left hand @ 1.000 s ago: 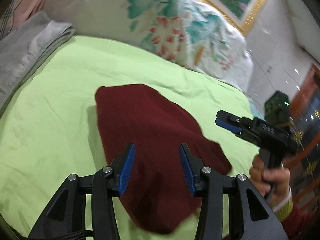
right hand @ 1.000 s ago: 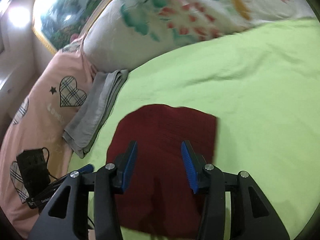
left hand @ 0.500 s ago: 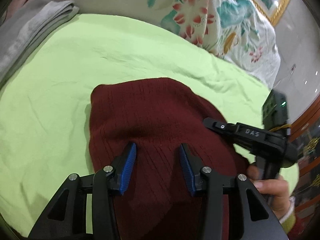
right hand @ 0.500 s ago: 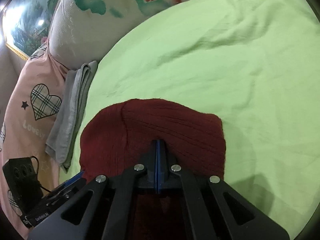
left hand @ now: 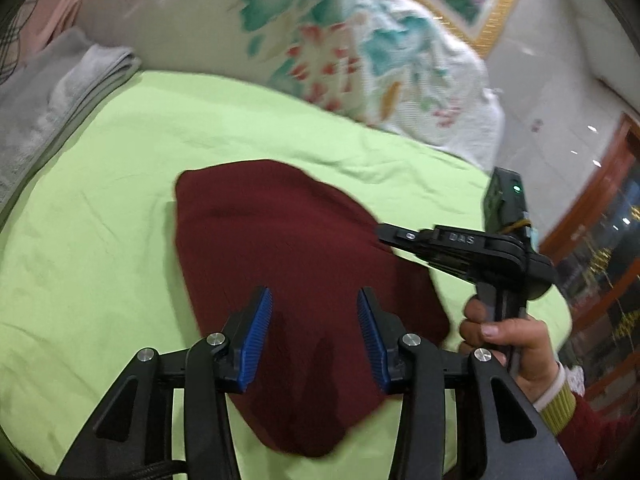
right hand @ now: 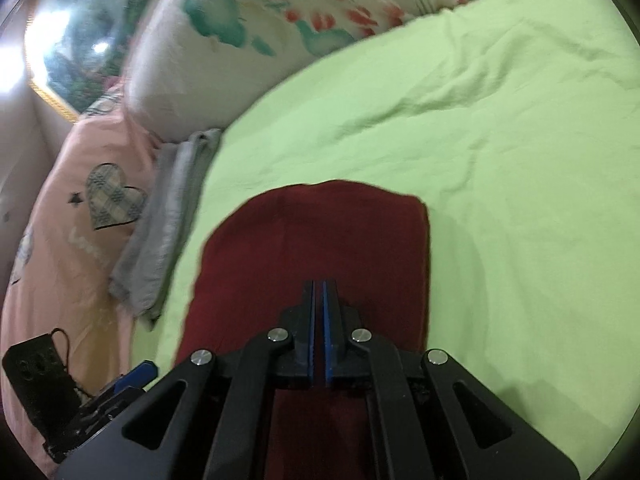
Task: Fold large clothes
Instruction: 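Pinch the bundle edge with the right tool and tuck it under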
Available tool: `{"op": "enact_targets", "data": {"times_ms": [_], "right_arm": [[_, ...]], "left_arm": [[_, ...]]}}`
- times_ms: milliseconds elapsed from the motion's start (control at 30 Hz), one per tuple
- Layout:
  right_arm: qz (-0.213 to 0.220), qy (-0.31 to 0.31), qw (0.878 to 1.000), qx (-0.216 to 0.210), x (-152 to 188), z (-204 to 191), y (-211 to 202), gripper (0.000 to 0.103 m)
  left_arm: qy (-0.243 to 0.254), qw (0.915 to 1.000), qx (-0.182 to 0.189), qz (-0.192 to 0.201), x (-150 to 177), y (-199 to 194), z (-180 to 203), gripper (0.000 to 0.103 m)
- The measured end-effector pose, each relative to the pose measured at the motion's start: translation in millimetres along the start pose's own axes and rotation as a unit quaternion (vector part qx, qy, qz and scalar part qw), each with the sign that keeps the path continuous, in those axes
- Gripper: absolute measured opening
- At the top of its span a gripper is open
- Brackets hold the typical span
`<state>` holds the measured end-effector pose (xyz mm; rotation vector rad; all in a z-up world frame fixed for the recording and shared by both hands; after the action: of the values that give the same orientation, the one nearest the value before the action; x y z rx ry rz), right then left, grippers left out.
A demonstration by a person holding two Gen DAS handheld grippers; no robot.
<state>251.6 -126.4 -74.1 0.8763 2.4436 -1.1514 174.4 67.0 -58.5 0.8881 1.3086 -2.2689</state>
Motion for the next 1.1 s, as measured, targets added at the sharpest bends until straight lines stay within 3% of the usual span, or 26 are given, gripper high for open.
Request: {"op": "enact_targets", "data": {"times_ms": [100,200,333,500,567,667,867,900,1000,1100], "right_arm": [[0.010,-0.018,1.000,-0.022,16,-18,-22,0.004],[0.002,-0.043,0.998,-0.034,34,-31,-33,0.004],[-0.012,-0.060,0.998,-0.033,56,-33,-39,0.005],[-0.030,-0.022,0.999,0.013,63,1,-23,0.005],[-0.031,-0.006,0.999,0.039,65,21,-20,0.005],[-0.036,0.016,0.999,0.029,70,33,-18,0.005],[-0.025,-0.020,0.999,0.039,69,18,-24,0.006],[-0.023,-0.039,0.998,0.036,69,9,-26,0.006],[-0.033,-0.069,0.996,0.050,74,0,-23,0.023],[-0.043,-0.036,0.997,0.053,81,20,-16,0.023]], "left_arm": [[0.024,0.9995,0.019,-0.008,16,-4,17,0.044],[0.014,0.9993,-0.003,-0.034,32,2,12,0.042],[0.001,0.9994,0.024,-0.025,46,-14,10,0.042],[-0.002,0.9988,0.034,-0.034,56,-5,6,0.042],[0.008,0.9988,0.025,-0.042,61,2,5,0.042],[0.025,0.9982,-0.004,-0.054,68,16,1,0.042],[0.039,0.9973,-0.030,-0.055,74,19,2,0.043],[0.039,0.9973,-0.028,-0.056,75,18,2,0.043],[0.037,0.9974,-0.018,-0.058,75,13,2,0.043],[0.045,0.9970,-0.019,-0.060,76,12,4,0.043]]}}
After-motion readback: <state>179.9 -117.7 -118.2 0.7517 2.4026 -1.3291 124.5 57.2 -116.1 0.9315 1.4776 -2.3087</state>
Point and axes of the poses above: each gripper's, at about its wrist camera, not at the fingertips, and y roughly the way its jaws point, z to its right, x to its underside, the point moved 8 cm from there along y, roughly the way its jaws point, and after that the axes turned 1 degree about -z, right-handed, at the moved point
